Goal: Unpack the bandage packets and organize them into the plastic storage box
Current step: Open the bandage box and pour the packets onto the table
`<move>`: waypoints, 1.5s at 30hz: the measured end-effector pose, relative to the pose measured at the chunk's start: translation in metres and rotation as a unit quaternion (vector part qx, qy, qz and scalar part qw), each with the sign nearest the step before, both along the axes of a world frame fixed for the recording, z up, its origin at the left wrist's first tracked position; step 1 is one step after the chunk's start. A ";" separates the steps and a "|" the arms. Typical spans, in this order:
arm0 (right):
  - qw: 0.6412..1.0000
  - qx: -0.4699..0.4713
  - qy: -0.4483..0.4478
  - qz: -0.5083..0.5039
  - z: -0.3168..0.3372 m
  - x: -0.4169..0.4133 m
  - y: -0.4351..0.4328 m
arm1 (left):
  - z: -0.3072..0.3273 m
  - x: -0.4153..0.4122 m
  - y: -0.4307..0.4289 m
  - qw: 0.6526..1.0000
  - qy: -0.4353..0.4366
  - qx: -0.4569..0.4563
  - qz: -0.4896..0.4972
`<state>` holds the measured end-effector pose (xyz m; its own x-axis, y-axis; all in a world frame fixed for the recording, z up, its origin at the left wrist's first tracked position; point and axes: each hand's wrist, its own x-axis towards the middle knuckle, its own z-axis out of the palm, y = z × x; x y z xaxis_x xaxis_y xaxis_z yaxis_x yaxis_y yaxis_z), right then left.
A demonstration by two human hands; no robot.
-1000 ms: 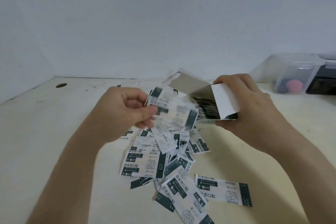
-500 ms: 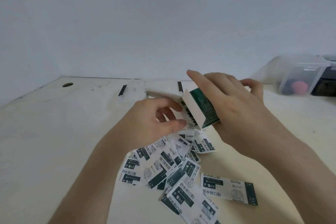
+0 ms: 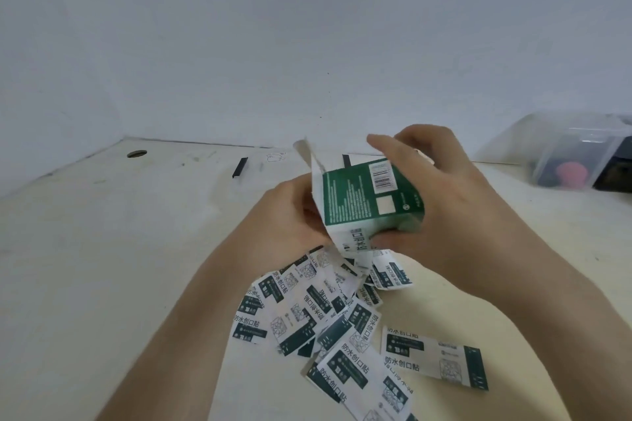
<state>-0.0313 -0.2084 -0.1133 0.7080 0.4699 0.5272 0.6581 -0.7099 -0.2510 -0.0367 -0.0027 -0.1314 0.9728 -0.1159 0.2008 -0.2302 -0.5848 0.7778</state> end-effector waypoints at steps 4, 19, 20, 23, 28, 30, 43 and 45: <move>0.992 0.091 0.084 -0.014 -0.006 0.008 -0.006 | -0.002 0.003 0.001 1.000 0.016 -0.020 0.002; 0.994 0.074 0.086 0.008 0.000 0.008 -0.031 | 0.012 -0.008 0.015 0.999 0.032 -0.016 0.015; 0.995 0.068 0.076 0.015 0.000 0.007 -0.029 | 0.013 -0.010 0.015 0.998 0.055 -0.042 -0.010; 0.995 0.057 0.060 0.055 -0.002 0.004 -0.022 | 0.010 -0.009 0.003 0.989 0.105 -0.105 -0.015; 0.998 0.032 0.017 0.042 -0.009 0.010 -0.022 | 0.000 -0.002 -0.012 0.981 0.099 -0.167 0.028; 1.000 0.015 -0.003 0.011 -0.012 0.013 -0.022 | 0.001 -0.001 -0.009 0.971 0.106 -0.210 0.033; 0.973 0.229 0.003 -0.006 -0.028 0.015 0.000 | -0.008 0.002 -0.019 0.977 0.134 -0.168 0.007; 0.962 0.271 -0.019 -0.029 -0.026 0.015 -0.002 | -0.006 0.000 -0.022 0.979 0.120 -0.163 0.002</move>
